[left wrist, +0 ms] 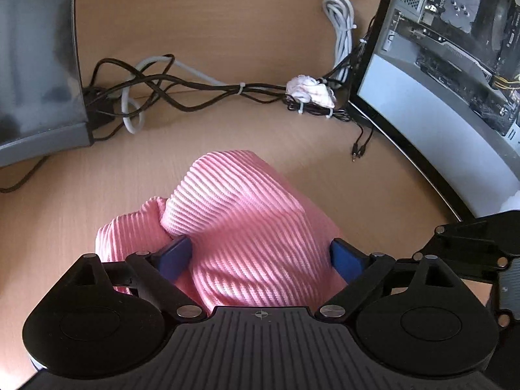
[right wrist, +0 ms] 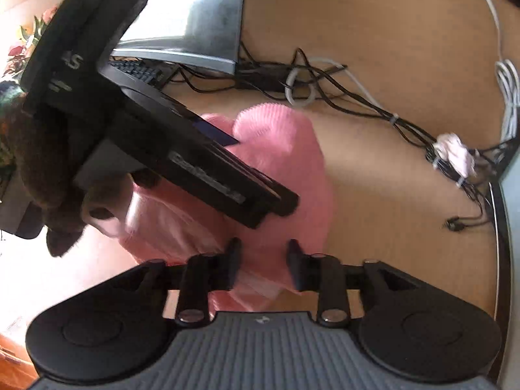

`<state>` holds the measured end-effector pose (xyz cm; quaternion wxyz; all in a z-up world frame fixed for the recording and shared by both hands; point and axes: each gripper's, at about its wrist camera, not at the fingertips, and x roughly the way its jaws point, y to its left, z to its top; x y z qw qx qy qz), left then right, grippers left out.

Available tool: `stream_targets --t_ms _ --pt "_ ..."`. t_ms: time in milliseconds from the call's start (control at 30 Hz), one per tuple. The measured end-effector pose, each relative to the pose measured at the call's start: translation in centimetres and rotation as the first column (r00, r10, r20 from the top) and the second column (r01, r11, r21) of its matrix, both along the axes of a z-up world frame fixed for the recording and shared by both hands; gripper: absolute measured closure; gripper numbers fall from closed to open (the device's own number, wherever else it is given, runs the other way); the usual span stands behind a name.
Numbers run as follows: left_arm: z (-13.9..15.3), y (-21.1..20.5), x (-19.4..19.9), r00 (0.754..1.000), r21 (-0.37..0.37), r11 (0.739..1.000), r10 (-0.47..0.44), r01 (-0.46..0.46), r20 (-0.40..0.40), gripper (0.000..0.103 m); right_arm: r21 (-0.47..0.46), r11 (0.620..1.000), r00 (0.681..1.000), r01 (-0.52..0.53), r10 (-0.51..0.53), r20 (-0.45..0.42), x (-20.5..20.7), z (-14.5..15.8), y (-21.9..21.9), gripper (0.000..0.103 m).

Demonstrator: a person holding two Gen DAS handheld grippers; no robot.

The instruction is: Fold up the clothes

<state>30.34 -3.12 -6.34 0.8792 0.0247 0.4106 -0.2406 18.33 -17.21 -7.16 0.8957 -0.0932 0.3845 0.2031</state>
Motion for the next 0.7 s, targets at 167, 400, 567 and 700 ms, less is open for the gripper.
stream_targets --t_ms 167,400,567,700 --pt "0.7 1.1 -1.1 0.999 -0.012 1.0 0.025 -0.024 0.032 0.008 0.058 0.998 0.999 0.016 -0.014 -0.039 1.3 -0.2 -0.5 0.065" --pt "2.7 6.5 -4.8 0.976 -0.073 0.976 0.208 -0.203 0.064 0.008 0.286 0.937 0.977 0.198 -0.164 -0.14 2.3 3.2 -4.9 0.034" --pt "0.4 9.4 -6.5 0.935 -0.02 0.935 0.354 -0.354 -0.02 0.01 0.299 0.943 0.981 0.144 -0.097 -0.168 5.1 2.3 -2.2 0.033" --pt "0.4 12.0 -8.2 0.898 0.008 0.898 0.44 -0.44 -0.018 0.012 0.3 0.954 0.989 0.016 0.03 -0.148 5.8 1.3 1.6 0.031"
